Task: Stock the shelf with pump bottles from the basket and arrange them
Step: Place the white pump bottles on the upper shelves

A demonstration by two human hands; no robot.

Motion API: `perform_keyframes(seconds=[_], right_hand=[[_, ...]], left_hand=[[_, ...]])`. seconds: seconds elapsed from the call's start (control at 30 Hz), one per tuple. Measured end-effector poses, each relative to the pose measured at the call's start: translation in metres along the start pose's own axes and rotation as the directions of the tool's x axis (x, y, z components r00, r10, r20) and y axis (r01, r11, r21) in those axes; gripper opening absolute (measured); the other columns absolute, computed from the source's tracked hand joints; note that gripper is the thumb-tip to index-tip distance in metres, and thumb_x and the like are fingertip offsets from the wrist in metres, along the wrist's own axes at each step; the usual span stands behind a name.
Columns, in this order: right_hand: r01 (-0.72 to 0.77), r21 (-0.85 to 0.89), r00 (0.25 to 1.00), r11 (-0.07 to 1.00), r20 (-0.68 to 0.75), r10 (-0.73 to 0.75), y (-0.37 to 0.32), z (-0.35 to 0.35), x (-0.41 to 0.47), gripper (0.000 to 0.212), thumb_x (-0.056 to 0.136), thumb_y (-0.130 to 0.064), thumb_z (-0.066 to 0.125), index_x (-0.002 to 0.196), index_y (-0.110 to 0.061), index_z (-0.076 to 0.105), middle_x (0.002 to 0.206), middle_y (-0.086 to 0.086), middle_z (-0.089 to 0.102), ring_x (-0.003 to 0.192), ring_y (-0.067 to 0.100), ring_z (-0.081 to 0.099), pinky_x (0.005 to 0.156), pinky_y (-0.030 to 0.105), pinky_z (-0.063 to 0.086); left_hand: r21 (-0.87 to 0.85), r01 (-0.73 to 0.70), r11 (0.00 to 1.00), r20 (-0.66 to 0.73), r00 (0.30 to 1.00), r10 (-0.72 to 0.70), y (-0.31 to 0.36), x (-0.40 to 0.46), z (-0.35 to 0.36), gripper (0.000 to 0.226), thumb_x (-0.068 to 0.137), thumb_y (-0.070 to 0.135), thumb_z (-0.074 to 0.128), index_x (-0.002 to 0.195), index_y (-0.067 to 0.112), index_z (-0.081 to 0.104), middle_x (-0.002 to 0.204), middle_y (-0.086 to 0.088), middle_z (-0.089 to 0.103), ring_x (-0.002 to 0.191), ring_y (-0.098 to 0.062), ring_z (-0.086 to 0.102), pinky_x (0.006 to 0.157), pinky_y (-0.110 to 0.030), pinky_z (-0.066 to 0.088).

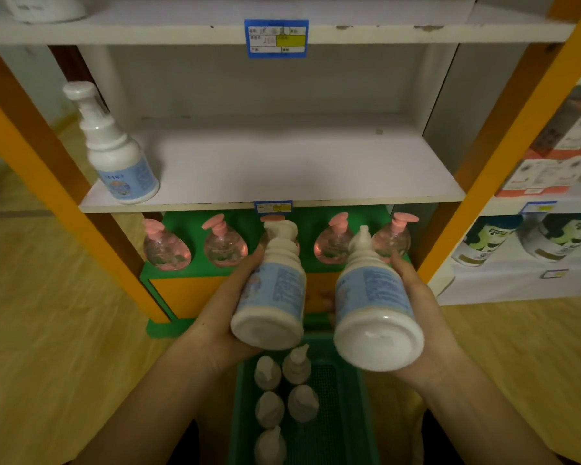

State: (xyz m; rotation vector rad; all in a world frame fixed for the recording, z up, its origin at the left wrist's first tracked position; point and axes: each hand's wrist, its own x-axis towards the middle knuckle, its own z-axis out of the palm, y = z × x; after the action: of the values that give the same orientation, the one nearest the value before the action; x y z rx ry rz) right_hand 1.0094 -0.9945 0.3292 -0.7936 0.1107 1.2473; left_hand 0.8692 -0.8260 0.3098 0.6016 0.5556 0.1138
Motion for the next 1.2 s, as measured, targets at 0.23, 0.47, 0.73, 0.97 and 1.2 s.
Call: perform_keyframes(seconds=[0.23, 0.47, 0.73, 0.97, 1.2], right_hand=[[-0.043, 0.065, 0.999, 0.997, 0.027, 0.042, 0.006, 0.010, -0.003, 0.042, 0.069, -0.052, 0.069, 0.087, -0.014, 0.066, 0.077, 0.006, 0.059, 0.064, 0.021, 0.061, 0.060, 0.035, 0.057], [-0.086, 0.080, 0.994, 0.993, -0.057, 0.091, 0.021, 0.009, -0.002, 0.044, 0.069, -0.045, 0.064, 0.095, -0.009, 0.069, 0.085, 0.013, 0.066, 0.068, 0.027, 0.063, 0.060, 0.040, 0.056], [0.043, -0.090, 0.997, 0.995, 0.071, -0.036, 0.028, 0.024, 0.011, 0.044, 0.062, -0.057, 0.072, 0.075, -0.015, 0.075, 0.073, 0.008, 0.067, 0.060, 0.021, 0.067, 0.055, 0.036, 0.057], [0.143, -0.175, 0.989, 0.974, 0.061, -0.134, 0.042, 0.045, 0.036, 0.041, 0.075, -0.056, 0.066, 0.078, -0.017, 0.077, 0.082, 0.010, 0.072, 0.071, 0.025, 0.071, 0.061, 0.040, 0.057], [0.300, -0.419, 0.952, 0.857, 0.081, -0.294, 0.052, 0.093, 0.054, 0.056, 0.064, -0.052, 0.070, 0.109, -0.019, 0.063, 0.097, 0.009, 0.075, 0.090, 0.026, 0.072, 0.073, 0.043, 0.058]], left_hand=[[-0.048, -0.014, 0.999, -0.061, 0.998, 0.011, -0.001, -0.009, -0.006, 0.046, 0.048, 0.043, 0.087, 0.081, 0.011, 0.078, 0.080, -0.013, 0.073, 0.068, -0.028, 0.071, 0.064, -0.042, 0.056], [-0.035, -0.084, 0.996, -0.071, 0.994, 0.082, 0.001, -0.018, -0.015, 0.035, 0.061, 0.044, 0.079, 0.080, 0.014, 0.079, 0.080, -0.012, 0.073, 0.069, -0.026, 0.071, 0.062, -0.039, 0.057], [0.071, -0.183, 0.981, -0.103, 0.977, 0.189, 0.019, -0.020, -0.020, 0.056, 0.047, 0.045, 0.081, 0.094, 0.016, 0.072, 0.082, -0.011, 0.075, 0.067, -0.025, 0.073, 0.055, -0.035, 0.056], [0.046, -0.255, 0.966, -0.164, 0.952, 0.259, 0.035, -0.032, -0.038, 0.053, 0.061, 0.045, 0.074, 0.106, 0.019, 0.064, 0.074, -0.008, 0.074, 0.060, -0.022, 0.071, 0.053, -0.033, 0.056], [0.000, -0.322, 0.947, -0.248, 0.917, 0.312, 0.047, -0.045, -0.050, 0.033, 0.075, 0.041, 0.070, 0.098, 0.018, 0.064, 0.069, -0.007, 0.073, 0.057, -0.019, 0.070, 0.050, -0.031, 0.055]])
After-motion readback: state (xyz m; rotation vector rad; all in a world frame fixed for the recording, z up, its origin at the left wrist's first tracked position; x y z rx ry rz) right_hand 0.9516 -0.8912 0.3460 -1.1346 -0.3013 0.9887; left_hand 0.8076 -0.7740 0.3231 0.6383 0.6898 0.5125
